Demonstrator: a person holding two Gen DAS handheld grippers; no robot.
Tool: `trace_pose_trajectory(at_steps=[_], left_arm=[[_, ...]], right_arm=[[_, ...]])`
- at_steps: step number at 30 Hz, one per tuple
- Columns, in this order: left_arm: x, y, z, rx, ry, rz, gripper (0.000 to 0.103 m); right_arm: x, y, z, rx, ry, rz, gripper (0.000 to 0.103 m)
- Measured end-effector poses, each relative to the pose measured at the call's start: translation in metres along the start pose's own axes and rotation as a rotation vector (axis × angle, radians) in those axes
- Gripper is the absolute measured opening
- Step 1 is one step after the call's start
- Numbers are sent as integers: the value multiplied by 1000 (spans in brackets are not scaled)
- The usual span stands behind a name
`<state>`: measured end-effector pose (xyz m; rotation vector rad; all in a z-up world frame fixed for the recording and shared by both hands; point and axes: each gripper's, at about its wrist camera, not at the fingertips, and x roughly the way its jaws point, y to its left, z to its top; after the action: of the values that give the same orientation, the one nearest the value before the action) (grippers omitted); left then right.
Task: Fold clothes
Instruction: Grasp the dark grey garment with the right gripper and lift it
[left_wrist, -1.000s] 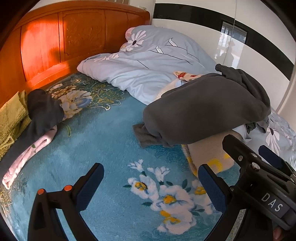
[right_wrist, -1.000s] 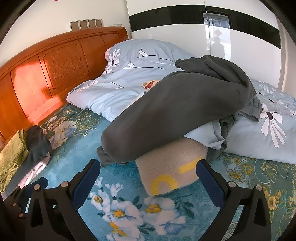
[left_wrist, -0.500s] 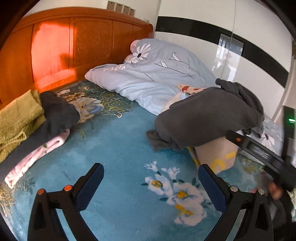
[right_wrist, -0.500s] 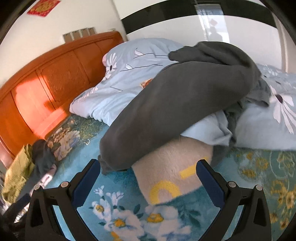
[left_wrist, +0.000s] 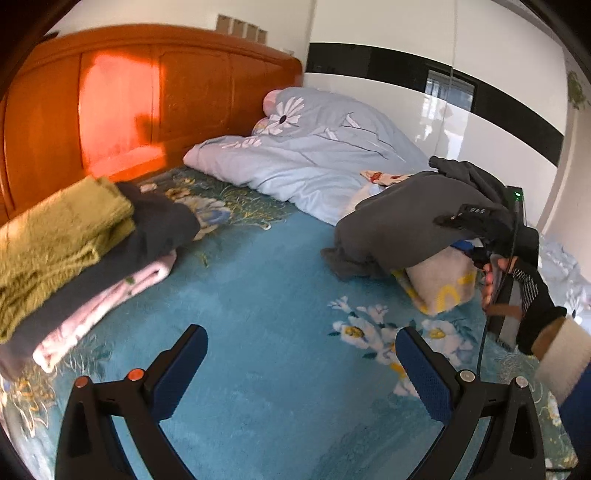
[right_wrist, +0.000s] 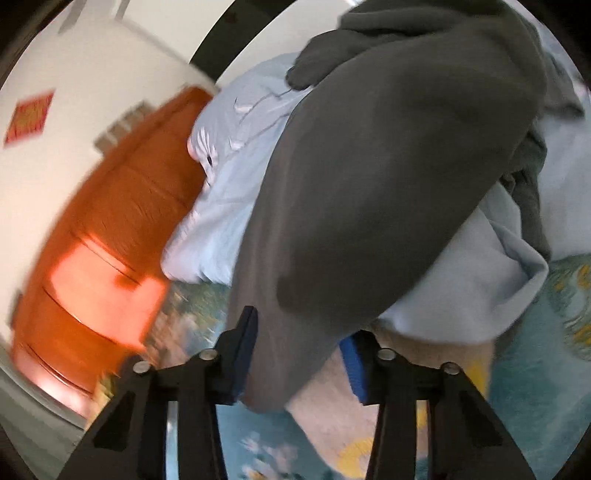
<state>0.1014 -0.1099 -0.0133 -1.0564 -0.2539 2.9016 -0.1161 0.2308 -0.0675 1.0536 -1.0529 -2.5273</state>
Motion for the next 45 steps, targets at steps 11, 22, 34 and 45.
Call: trace_pose_trajectory(at_steps=[11,22,34,45], left_arm=[[-8,15,-14,-25,20,-17,103],[-65,17,-13,-84,-19,-48,103],[-159,-13,-29,-81,-75,-103,103],[-199,-44,-64,-90,-34,-197,103]], right_arm=[[-38,15,1,63,-108,260,4],[-207,64,10,-81,-213,508,5],[-415,90,-70,-271,-252,757,4],[-560,-20,-147,-157,-379,686,5]])
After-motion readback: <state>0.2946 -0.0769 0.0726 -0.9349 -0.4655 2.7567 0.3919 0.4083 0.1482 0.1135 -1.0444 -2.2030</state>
